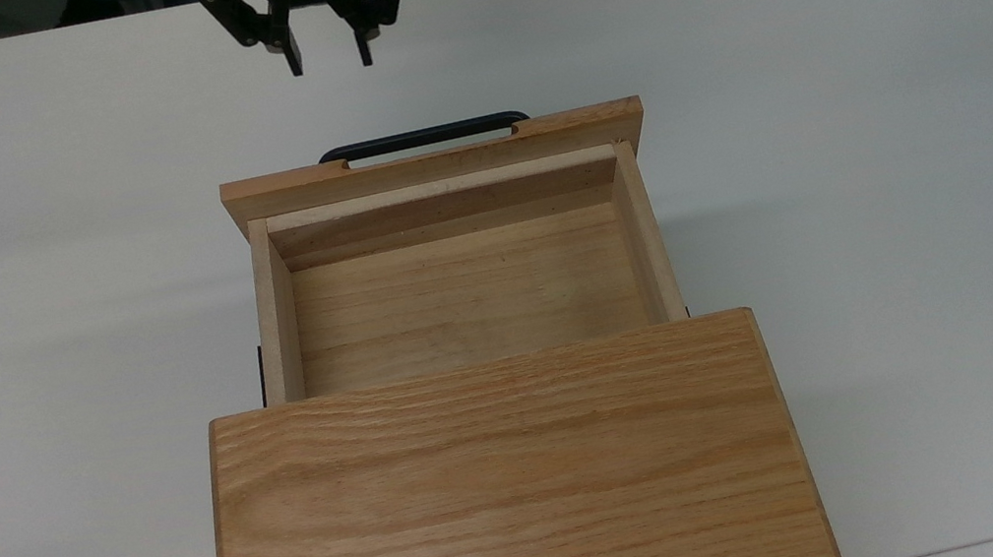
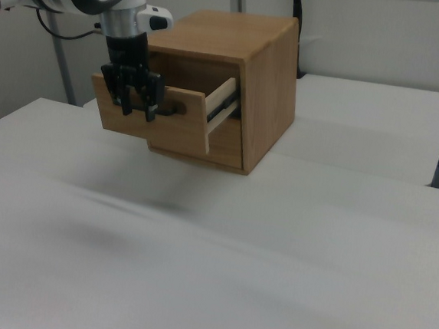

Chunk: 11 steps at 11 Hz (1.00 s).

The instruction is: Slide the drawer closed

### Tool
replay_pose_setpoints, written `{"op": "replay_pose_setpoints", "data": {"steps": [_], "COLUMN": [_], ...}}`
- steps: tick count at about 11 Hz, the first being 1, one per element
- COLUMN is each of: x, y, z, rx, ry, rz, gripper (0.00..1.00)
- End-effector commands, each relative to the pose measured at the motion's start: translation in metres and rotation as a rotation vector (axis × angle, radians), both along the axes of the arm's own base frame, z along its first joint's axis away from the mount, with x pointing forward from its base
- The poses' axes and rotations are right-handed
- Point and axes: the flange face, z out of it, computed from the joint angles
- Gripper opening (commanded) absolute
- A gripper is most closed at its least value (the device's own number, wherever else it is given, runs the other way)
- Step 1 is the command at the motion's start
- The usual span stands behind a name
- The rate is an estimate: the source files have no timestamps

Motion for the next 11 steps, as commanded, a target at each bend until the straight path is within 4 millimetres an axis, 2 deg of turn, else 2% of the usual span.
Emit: {"op": "replay_pose_setpoints", "data": {"steps": [1,2,3,5,9,10,11], "x": [-0.0049,-0.0066,-0.0102,-0.0115,-0.0101,-0.0097,-0.0087], "y": [0.0035,0.0044,0.0033,0.0057,0.0104,0.0099,0.0126], "z": [-0.0052,-0.0052,-0.0060,-0.0068,-0.0093,-0.0102,-0.0117], "rx": [-0.014,-0.014,-0.015,-0.017,-0.023,-0.035,-0.037], "ry": [0.030,0.044,0.070,0.080,0.082,0.083,0.083], "rz": [-0.011,-0.010,-0.010,-0.006,0.010,0.011,0.016], "gripper": [0.69,0.72,0.85,1.00,1.00,0.93,0.77]}}
